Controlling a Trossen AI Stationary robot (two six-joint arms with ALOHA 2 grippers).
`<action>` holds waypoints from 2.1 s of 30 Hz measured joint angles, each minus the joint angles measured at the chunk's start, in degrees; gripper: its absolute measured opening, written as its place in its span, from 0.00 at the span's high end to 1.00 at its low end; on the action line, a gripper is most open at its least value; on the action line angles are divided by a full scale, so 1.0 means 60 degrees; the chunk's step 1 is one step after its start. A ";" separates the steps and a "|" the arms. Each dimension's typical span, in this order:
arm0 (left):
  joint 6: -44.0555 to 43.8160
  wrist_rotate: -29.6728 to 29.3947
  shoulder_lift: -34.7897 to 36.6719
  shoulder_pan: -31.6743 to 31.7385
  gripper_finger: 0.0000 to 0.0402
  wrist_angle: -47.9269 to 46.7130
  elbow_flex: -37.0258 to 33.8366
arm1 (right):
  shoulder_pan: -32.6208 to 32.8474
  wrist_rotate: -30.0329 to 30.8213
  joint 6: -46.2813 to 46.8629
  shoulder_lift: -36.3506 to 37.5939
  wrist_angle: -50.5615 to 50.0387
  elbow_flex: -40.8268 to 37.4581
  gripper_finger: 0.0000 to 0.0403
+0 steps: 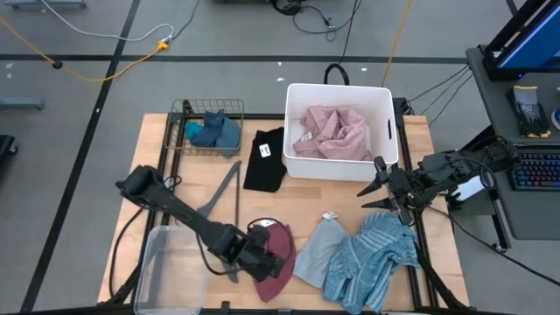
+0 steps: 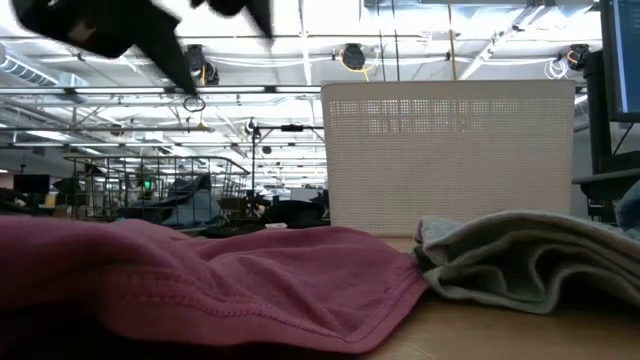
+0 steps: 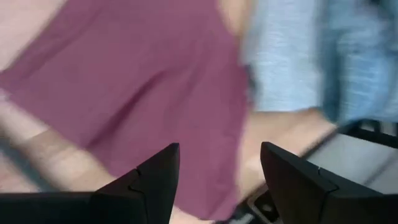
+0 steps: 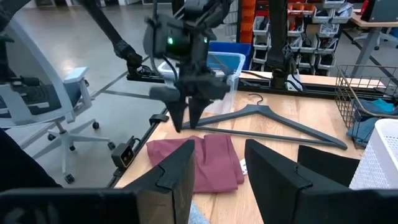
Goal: Pick & Place Cloths
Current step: Put the dark red boxers in the transparent bin
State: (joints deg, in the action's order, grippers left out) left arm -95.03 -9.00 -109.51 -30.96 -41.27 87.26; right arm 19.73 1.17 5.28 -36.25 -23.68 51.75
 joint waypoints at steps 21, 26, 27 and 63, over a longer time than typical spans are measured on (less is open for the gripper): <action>0.3804 -0.1088 -0.0560 0.0704 0.43 -0.0268 -0.0004 | 0.0000 0.0001 0.0000 -0.0007 0.0007 0.0000 0.67; 0.4843 -0.0618 -0.1000 0.0964 0.43 -0.0263 0.0003 | 0.0000 0.0004 0.0000 -0.0011 0.0040 -0.0003 0.67; 0.5002 -0.0542 -0.1081 0.1011 0.43 -0.0232 0.0011 | 0.0000 0.0007 0.0000 -0.0011 0.0047 -0.0002 0.67; 0.6638 0.0676 -0.1695 0.1735 0.98 -0.0447 -0.0007 | -0.0004 0.0040 0.0004 -0.0047 0.0040 -0.0004 0.67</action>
State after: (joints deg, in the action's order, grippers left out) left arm -55.20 -4.94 -119.68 -20.55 -43.95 87.22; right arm 19.70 1.41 5.30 -36.53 -23.44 51.72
